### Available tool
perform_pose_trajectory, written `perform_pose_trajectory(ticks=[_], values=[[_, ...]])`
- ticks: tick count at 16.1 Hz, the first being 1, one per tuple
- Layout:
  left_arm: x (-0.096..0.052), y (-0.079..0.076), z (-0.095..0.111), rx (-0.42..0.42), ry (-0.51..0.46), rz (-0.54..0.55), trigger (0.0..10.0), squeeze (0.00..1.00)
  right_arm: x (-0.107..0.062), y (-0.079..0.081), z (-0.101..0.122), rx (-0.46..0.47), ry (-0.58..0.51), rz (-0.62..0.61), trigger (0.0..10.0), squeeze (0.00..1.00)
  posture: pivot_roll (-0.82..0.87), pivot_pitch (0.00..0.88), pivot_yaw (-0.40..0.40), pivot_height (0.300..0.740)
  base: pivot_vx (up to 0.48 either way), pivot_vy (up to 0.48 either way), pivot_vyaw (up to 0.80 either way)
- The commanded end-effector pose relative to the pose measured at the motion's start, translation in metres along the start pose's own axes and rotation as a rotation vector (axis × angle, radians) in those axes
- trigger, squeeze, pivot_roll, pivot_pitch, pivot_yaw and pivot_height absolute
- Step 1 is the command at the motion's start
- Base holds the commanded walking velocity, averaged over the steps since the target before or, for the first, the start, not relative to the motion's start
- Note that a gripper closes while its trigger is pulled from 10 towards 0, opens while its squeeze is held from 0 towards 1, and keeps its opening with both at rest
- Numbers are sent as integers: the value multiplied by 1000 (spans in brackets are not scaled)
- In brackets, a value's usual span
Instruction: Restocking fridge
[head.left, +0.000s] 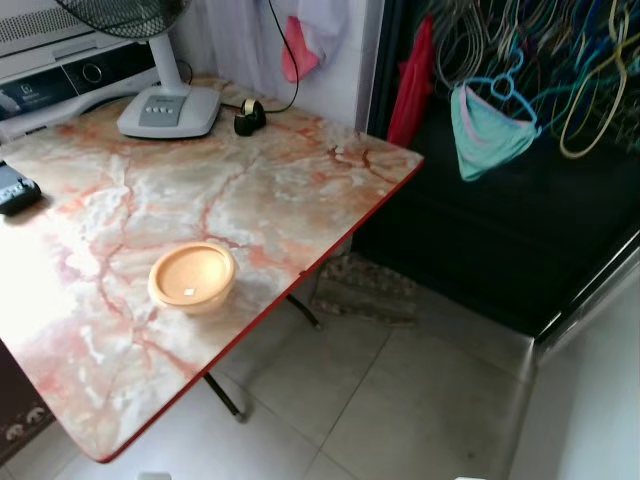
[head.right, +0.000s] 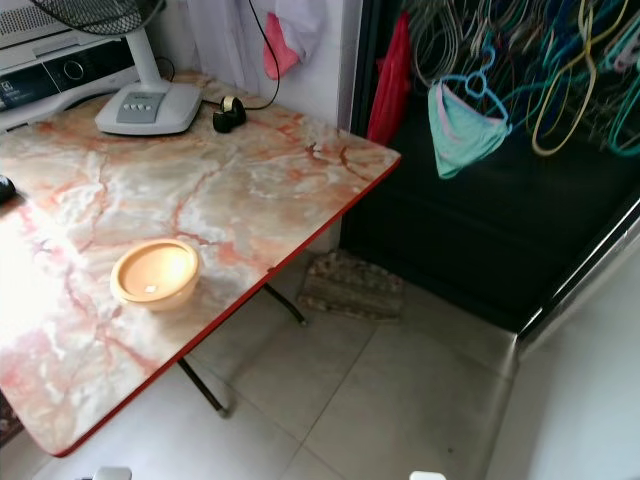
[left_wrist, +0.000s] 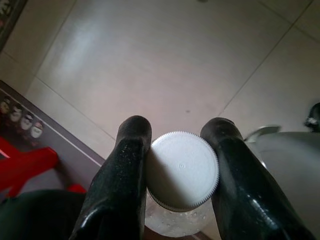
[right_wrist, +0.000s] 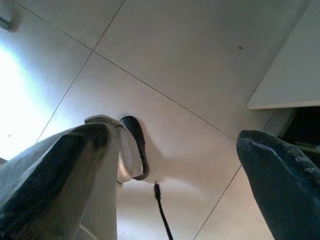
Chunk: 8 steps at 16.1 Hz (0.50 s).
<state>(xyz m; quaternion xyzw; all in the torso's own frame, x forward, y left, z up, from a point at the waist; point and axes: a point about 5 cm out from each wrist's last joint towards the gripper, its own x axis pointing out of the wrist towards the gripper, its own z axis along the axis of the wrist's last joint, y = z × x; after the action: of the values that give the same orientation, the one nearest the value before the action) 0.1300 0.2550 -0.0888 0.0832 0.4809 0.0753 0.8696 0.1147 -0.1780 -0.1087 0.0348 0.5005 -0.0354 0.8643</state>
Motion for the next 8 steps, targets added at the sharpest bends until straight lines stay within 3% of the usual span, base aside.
perform_pose_trajectory(ticks=[1, 5, 8], values=[[-1, -2, -6, 30, 27, -12, 10000, 0, -1, 2, -6, 10, 29, -5, 10000, 0, 23, 0, 28, 740, 0, 0, -788], [0, -7, -3, 34, 31, -13, 10000, 0, 0, -2, -3, 15, 35, -21, 10000, 0, 36, 0, 21, 740, 0, 0, -788], [2, -10, 1, -14, 24, -1, 10000, 0, 1, -4, 3, 4, 22, -22, 10000, 0, 42, 0, 4, 740, 0, 0, -788]])
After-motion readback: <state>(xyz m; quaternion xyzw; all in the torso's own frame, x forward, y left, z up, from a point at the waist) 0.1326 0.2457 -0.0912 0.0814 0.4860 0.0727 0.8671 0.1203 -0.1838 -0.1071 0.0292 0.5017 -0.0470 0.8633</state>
